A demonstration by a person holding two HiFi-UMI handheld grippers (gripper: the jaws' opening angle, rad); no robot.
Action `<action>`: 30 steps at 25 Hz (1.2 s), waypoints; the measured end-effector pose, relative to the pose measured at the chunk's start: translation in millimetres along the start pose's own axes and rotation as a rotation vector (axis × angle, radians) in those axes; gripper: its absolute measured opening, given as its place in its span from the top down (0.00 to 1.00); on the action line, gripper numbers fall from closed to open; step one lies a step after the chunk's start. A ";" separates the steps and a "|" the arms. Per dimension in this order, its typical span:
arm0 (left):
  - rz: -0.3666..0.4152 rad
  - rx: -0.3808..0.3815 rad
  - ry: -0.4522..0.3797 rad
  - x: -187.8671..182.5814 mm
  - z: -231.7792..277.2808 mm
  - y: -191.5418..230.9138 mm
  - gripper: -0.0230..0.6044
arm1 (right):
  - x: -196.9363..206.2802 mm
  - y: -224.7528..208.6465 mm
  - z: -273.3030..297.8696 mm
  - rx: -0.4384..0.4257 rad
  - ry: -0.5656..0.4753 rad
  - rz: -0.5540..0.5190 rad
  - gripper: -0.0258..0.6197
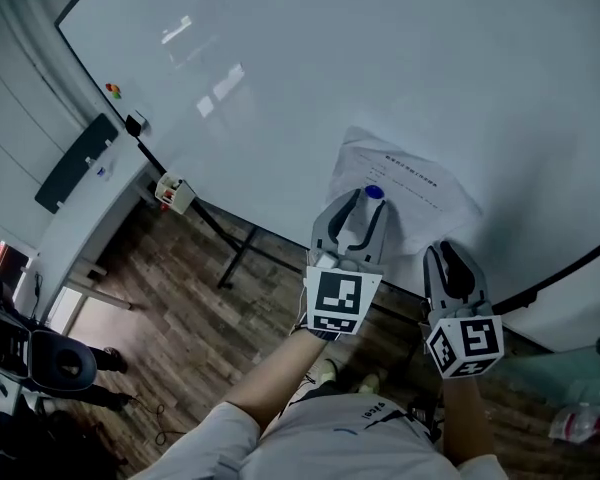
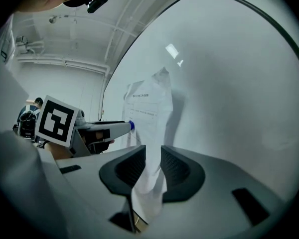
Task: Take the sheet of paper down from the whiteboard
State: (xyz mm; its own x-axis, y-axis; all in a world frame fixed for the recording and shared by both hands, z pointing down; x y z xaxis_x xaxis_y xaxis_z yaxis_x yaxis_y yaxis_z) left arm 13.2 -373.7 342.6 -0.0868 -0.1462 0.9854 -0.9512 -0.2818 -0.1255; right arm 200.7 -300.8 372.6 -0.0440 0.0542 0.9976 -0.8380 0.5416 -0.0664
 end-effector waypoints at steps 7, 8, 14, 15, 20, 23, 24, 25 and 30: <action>0.019 -0.010 -0.011 3.9 9.6 -4.1 0.72 | -0.5 -4.7 6.5 0.020 0.009 -0.002 0.83; 0.023 -0.011 -0.010 4.0 10.0 -4.8 0.72 | -1.0 -5.2 7.1 0.023 0.008 -0.001 0.83; 0.025 -0.023 -0.011 5.6 12.0 -7.2 0.72 | -1.0 -10.7 7.2 0.065 0.007 0.001 0.83; 0.026 -0.023 -0.011 5.7 12.1 -7.5 0.72 | -1.2 -11.7 6.4 0.071 0.004 0.002 0.83; 0.034 -0.023 -0.004 5.3 12.1 -7.9 0.72 | -1.4 -12.7 11.2 0.065 -0.002 0.002 0.83; 0.033 -0.022 -0.003 6.3 11.9 -5.7 0.72 | 1.0 -12.6 16.7 0.062 0.009 0.005 0.83; 0.033 -0.021 -0.003 6.7 11.8 -4.7 0.73 | 1.9 -12.0 18.0 0.060 0.012 0.007 0.84; 0.033 -0.019 -0.004 7.1 11.6 -4.2 0.74 | 2.7 -11.4 18.2 0.061 0.013 0.008 0.87; 0.020 -0.005 -0.003 8.6 12.8 -3.9 0.75 | 2.0 -11.8 15.5 0.047 0.000 0.015 0.93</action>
State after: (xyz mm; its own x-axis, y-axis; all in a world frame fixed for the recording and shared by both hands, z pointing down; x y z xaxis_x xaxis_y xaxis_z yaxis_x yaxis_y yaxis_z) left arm 20.0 -386.0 350.0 -0.1047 -0.1547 0.9824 -0.9508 -0.2741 -0.1445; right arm 202.1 -320.2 375.7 -0.0569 0.0623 0.9964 -0.8617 0.5010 -0.0806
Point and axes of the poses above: the fingertips, and each gripper's own axes: z forward along the fingers, y to its left, x out of its underside, the point moved 9 cm from there along -z, backward along the fingers, and after that the axes turned 13 degrees about -x, right-handed, at the moved point
